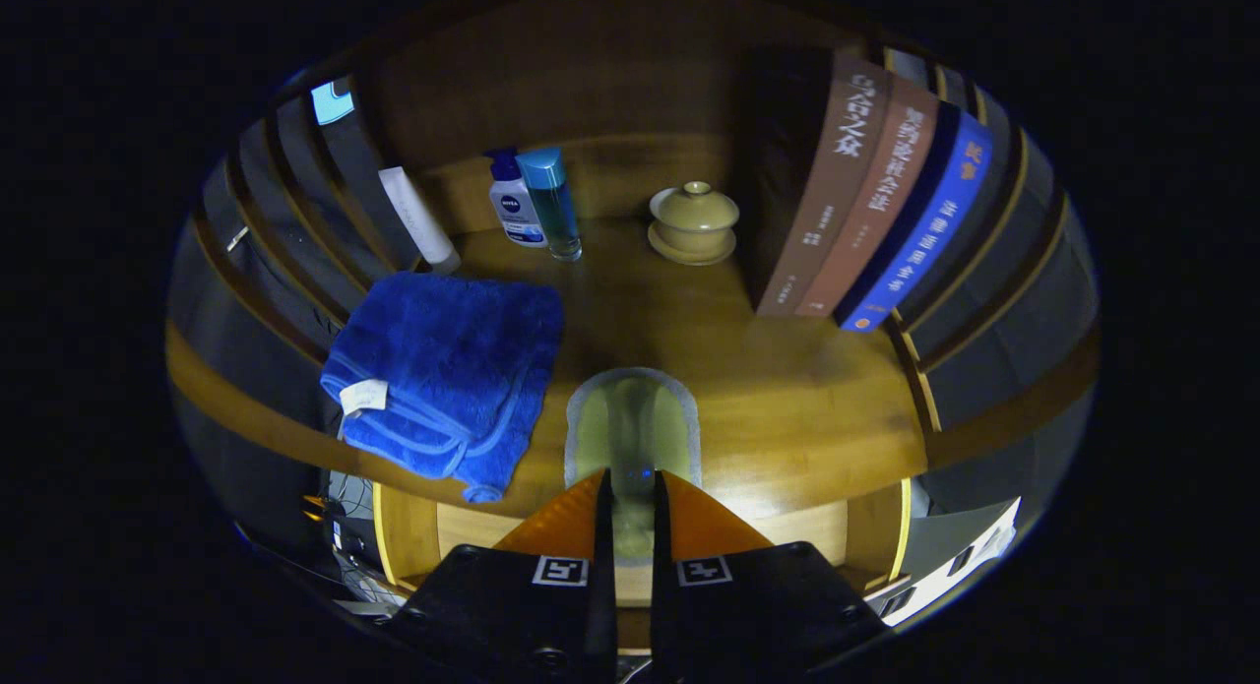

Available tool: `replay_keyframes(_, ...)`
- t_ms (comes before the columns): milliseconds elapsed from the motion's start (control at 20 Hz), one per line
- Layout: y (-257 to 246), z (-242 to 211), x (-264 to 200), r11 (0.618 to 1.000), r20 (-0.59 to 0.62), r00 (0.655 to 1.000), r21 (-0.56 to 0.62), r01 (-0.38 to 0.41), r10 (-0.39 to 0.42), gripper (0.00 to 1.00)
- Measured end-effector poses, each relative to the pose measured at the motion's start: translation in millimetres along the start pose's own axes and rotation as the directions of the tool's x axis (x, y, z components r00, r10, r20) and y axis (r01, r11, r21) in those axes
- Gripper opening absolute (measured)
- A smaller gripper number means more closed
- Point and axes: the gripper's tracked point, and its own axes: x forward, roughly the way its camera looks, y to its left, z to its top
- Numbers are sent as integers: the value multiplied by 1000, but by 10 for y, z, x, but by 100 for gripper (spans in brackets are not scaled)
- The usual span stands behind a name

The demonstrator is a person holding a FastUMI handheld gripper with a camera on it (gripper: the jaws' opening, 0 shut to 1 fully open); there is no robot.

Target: Pull open the drawer, take out the items inside it, and place them on the countertop above the cabinet.

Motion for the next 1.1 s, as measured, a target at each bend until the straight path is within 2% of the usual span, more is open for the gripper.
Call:
replay_keyframes(150,-62,88,261,999,-19,999,-11,35,-35,18)
replay_keyframes(350,-36,135,391,1000,-37,999,23,0,1,18)
replay_keyframes(450,-74,152,402,999,-24,1000,37,-2,3,24)
replay_keyframes(600,-122,159,357,999,18,999,43,-28,28,69)
replay_keyframes(700,-184,202,260,998,88,996,53,-41,36,99)
replay_keyframes(850,-250,257,88,993,201,978,94,-68,48,99)
replay_keyframes(950,-150,232,-71,980,257,961,141,-143,103,100)
replay_keyframes(1100,-51,-10,-380,970,307,934,100,-222,183,99)
